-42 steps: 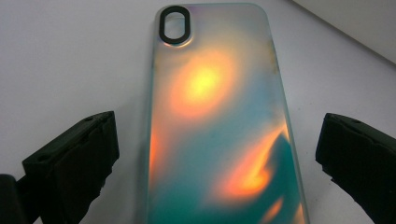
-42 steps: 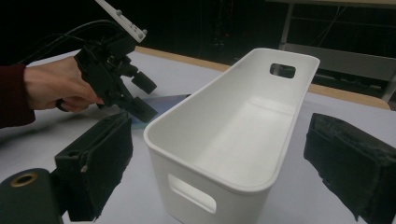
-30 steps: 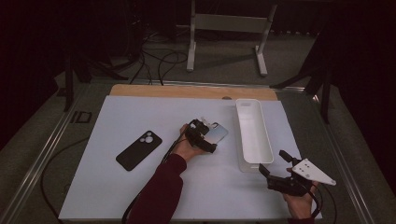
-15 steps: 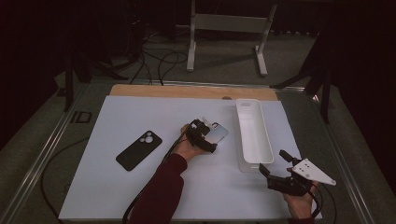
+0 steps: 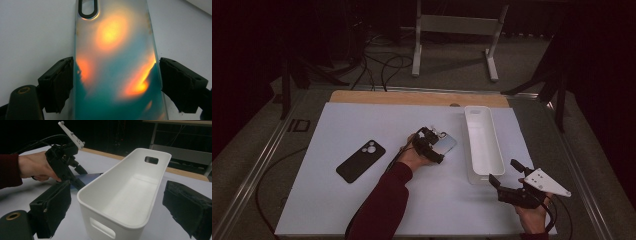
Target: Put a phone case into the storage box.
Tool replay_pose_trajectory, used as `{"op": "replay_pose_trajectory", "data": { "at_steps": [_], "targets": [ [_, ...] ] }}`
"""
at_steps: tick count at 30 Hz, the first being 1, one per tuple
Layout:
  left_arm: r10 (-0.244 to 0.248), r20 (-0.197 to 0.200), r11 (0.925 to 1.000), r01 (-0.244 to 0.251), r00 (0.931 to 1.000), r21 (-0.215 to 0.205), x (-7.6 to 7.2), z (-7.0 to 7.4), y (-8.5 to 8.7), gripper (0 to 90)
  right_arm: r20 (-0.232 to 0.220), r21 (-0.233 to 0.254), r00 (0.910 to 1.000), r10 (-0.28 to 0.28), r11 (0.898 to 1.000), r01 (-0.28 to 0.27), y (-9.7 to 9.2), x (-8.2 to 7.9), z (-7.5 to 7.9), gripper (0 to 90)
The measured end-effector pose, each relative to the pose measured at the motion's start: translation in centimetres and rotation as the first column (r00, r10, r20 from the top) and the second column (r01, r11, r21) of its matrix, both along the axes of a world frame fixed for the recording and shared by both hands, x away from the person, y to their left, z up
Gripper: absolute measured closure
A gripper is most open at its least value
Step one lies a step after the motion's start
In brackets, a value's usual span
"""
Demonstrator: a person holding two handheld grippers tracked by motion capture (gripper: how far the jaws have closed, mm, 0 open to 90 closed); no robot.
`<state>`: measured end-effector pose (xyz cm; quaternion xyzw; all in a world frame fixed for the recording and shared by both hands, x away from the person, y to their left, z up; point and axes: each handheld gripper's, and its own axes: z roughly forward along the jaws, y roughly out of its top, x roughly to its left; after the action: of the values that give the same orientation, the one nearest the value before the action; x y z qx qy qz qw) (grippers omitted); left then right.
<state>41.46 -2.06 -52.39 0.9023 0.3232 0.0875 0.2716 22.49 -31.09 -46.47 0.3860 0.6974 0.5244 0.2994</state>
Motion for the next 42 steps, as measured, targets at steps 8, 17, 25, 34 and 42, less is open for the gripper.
{"op": "replay_pose_trajectory", "data": {
  "at_steps": [8, 17, 25, 34, 42],
  "targets": [
    [-0.023, 0.003, 0.9997, 0.023, 0.9997, 0.003, -0.2, 0.1, 0.2, 16.9, -0.005, 0.001, 1.0000, -0.005, 1.000, 0.005, -0.2, 0.1, 0.0, 7.9],
    [-0.049, 0.035, 0.9988, 0.049, 0.9982, -0.001, -0.9, 0.9, 0.3, 17.0, -0.013, 0.004, 0.9998, -0.014, 1.000, 0.015, -0.4, 0.0, 0.2, 7.9],
    [-0.055, 0.075, 0.9979, 0.057, 0.9956, -0.029, -1.6, 2.8, 1.3, 17.0, -0.023, -0.006, 0.9997, -0.008, 1.000, 0.008, -0.3, 0.2, 0.5, 7.9],
    [-0.059, 0.109, 0.9961, 0.065, 0.9924, -0.059, -2.4, 4.7, 2.5, 16.9, -0.021, -0.009, 0.9997, 0.007, 1.000, -0.007, 0.2, 0.7, 1.0, 7.9],
    [-0.060, 0.153, 0.9931, 0.074, 0.9864, -0.090, -3.3, 6.8, 3.8, 17.0, -0.033, -0.008, 0.9992, 0.021, 1.000, -0.021, 0.7, 1.2, 1.5, 7.9]
  ]
}}
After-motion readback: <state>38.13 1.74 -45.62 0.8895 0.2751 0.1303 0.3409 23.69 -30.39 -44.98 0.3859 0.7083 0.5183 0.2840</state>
